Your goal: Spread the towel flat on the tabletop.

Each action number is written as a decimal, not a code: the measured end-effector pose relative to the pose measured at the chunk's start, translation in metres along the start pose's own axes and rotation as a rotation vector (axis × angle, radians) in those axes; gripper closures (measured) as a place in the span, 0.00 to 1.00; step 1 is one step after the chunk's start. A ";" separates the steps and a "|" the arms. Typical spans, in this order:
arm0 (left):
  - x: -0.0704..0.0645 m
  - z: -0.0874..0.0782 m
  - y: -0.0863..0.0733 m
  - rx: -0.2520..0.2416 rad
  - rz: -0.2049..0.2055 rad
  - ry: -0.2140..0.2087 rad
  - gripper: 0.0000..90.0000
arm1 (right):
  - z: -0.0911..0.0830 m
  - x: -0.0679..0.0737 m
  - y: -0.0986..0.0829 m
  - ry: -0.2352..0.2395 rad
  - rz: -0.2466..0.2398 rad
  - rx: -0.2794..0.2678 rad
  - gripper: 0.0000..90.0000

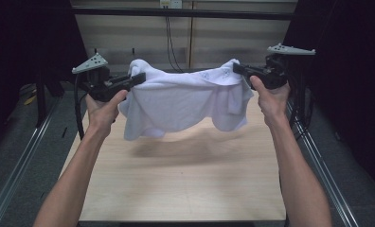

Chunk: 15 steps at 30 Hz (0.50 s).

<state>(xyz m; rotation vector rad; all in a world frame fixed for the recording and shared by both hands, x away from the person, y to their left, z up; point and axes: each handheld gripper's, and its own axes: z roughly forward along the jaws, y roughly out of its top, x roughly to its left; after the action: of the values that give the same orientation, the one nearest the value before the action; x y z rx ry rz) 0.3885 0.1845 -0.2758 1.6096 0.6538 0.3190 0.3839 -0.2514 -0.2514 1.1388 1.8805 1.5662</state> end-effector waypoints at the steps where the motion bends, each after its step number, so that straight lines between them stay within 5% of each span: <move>1: -0.004 0.000 -0.005 0.006 0.003 -0.013 0.92 | -0.005 0.001 0.001 0.018 0.003 -0.022 0.95; 5: -0.016 0.003 -0.044 0.089 -0.006 -0.058 0.92 | -0.017 -0.003 -0.026 0.019 -0.011 0.024 0.95; 13: -0.054 0.014 -0.155 0.355 -0.072 -0.211 0.91 | -0.035 -0.016 -0.147 0.049 0.056 0.197 0.96; 15: -0.068 0.007 -0.186 0.425 -0.131 -0.288 0.88 | -0.039 -0.015 -0.176 0.055 0.063 0.255 0.96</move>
<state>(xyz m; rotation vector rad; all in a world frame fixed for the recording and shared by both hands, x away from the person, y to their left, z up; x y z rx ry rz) 0.2966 0.1448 -0.4469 1.9565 0.6264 -0.1601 0.3080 -0.2903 -0.4115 1.2837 2.1483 1.4327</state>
